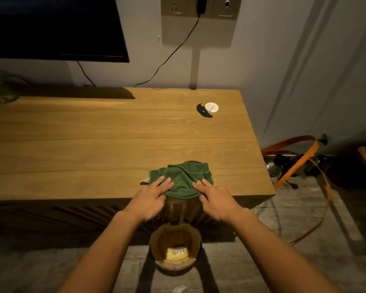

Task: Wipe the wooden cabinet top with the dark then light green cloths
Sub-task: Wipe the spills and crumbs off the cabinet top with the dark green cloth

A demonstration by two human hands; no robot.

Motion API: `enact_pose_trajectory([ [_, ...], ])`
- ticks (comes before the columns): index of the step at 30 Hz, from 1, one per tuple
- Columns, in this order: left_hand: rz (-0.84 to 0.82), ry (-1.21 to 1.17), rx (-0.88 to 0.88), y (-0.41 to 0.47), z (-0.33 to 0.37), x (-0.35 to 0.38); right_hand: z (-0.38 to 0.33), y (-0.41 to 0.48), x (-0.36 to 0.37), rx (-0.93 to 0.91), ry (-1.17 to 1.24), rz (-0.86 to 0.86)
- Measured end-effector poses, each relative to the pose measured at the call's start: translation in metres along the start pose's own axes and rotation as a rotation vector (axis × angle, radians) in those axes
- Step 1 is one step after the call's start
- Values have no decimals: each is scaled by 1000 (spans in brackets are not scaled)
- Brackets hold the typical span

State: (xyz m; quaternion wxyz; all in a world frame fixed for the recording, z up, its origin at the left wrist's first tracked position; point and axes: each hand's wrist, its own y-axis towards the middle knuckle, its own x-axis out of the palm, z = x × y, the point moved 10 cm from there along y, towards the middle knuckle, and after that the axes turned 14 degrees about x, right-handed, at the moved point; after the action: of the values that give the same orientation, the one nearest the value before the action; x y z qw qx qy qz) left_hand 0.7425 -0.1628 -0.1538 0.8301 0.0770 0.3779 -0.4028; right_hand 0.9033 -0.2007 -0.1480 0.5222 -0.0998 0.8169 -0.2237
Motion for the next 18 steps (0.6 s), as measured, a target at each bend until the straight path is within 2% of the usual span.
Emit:
enact_pose_trajectory([
  [8, 7, -51, -25, -36, 5, 18, 1, -34, 23, -48, 48, 38],
  [14, -117, 8, -58, -51, 4, 26, 9, -48, 40, -18, 68, 92],
  [18, -226, 16, -177, -69, -8, 43, 4, -49, 54, -48, 32, 45],
])
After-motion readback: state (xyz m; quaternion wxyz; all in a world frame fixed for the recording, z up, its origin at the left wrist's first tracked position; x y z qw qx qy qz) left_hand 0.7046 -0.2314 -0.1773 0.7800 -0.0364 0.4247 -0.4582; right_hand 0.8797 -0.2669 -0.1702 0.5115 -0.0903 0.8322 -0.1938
